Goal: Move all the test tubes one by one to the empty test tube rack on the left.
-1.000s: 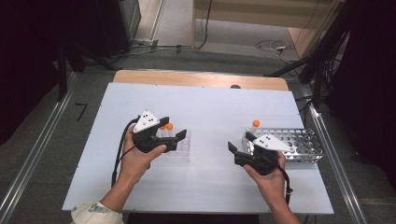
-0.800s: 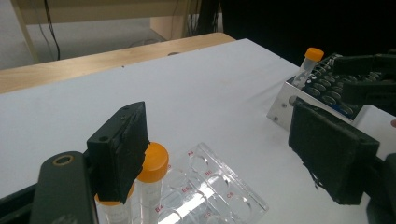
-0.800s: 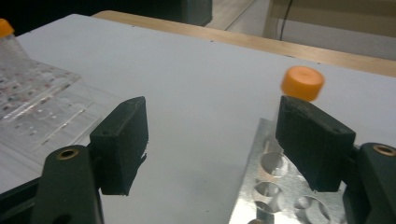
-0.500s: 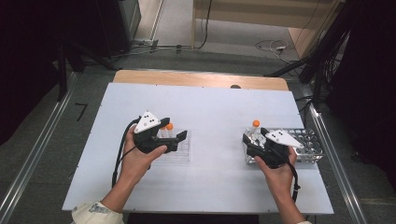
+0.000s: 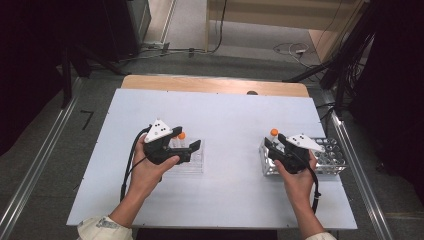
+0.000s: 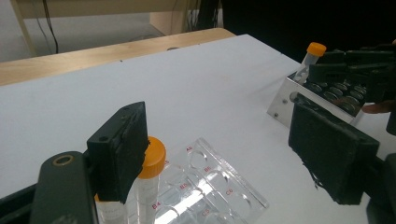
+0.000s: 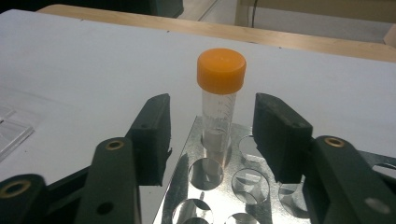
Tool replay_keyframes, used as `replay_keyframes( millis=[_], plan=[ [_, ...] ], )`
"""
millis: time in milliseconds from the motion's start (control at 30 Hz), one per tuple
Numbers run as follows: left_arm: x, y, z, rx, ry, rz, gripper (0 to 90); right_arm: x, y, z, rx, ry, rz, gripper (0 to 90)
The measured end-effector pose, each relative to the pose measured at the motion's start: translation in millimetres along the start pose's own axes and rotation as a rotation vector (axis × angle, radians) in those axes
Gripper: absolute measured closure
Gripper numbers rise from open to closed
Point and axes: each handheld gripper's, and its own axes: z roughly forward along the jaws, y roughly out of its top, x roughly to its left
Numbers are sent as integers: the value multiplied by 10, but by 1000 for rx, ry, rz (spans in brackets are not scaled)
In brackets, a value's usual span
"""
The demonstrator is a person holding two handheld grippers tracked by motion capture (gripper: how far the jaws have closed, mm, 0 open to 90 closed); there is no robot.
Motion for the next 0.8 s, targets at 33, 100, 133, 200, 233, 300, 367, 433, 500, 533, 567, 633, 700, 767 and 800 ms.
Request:
replay_keyframes(
  millis=[33,100,133,200,233,300,367,433,500,533,567,633,700,767,800],
  plan=[
    [-2,-1,1,2,1,0,214,-4,5,2,2,-1,3,490],
    [-6,-3,6,4,0,2,214,-10,14,11,10,3,8,526],
    [-8,-5,8,5,-1,3,214,-8,17,20,16,1,7,540],
    [-13,-8,13,7,-4,2,214,-9,16,39,26,1,4,567],
    [-14,-8,13,6,-4,2,214,-12,13,51,31,-4,1,576],
    [-12,-9,12,5,-6,0,214,-22,8,71,38,-9,5,597],
    [-9,-11,13,7,-5,1,214,-29,7,81,38,-12,9,613],
    [-7,-14,16,10,-3,0,214,-33,4,94,42,-12,8,629],
    [-7,-15,18,11,-3,1,214,-24,-2,104,47,-14,8,643],
    [-7,-16,19,11,-5,1,214,-19,-7,111,48,-15,3,657],
    [-8,-16,19,11,-4,1,214,-11,-15,118,51,-18,-3,666],
    [-9,-18,19,13,-5,3,215,-8,-20,117,49,-23,-6,698],
    [-16,-21,25,14,-6,1,214,-16,-25,119,42,-24,-10,715],
    [-20,-23,29,13,-7,1,214,-13,-27,116,41,-26,-13,719],
    [-21,-24,30,14,-8,1,214,-10,-27,116,41,-27,-13,720]
  ],
)
